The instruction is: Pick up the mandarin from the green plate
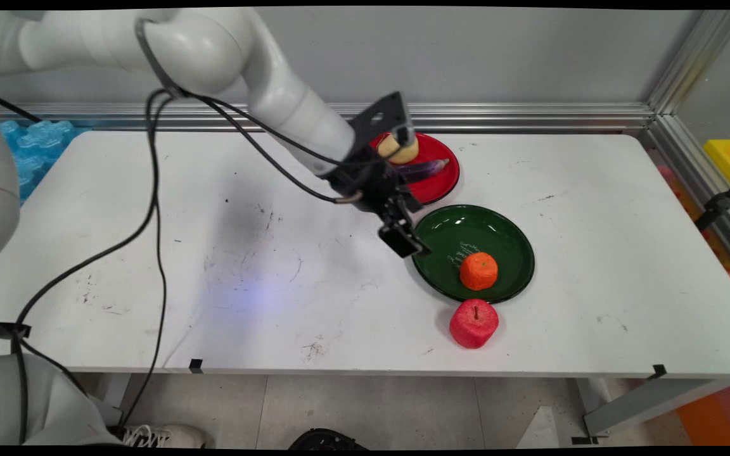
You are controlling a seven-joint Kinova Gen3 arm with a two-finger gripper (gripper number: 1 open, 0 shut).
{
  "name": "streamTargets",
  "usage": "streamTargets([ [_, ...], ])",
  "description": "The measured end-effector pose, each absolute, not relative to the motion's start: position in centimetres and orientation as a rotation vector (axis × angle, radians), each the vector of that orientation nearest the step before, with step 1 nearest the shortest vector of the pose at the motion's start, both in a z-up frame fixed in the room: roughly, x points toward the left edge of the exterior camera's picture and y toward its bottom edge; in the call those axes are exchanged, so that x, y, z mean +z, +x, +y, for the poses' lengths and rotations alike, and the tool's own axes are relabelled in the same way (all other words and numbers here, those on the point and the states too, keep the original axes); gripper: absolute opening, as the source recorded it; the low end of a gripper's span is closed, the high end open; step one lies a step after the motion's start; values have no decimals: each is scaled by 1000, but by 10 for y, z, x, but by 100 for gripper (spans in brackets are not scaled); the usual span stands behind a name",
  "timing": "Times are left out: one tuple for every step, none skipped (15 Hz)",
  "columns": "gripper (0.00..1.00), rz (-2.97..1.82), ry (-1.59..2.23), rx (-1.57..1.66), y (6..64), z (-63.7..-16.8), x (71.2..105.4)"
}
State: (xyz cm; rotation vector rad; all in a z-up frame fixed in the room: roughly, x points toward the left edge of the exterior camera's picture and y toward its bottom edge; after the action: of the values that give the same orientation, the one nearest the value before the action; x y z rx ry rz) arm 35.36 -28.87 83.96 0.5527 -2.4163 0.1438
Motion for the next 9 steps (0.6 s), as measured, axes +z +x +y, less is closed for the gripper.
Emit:
streamTargets([
  [100,-2410,545,161,346,-291,833],
  [100,-2405,539,176,339,-293,828],
  [100,-2398,532,193,332,-295,821],
  [100,-2393,526,208,325,-297,815],
  [100,-2389,522,219,319,-298,809],
  [100,-2384,518,230,313,-299,803],
  [100,-2381,514,240,307,-300,796],
  [100,-2379,512,247,302,-300,791],
  [100,-2376,511,255,297,-301,785],
])
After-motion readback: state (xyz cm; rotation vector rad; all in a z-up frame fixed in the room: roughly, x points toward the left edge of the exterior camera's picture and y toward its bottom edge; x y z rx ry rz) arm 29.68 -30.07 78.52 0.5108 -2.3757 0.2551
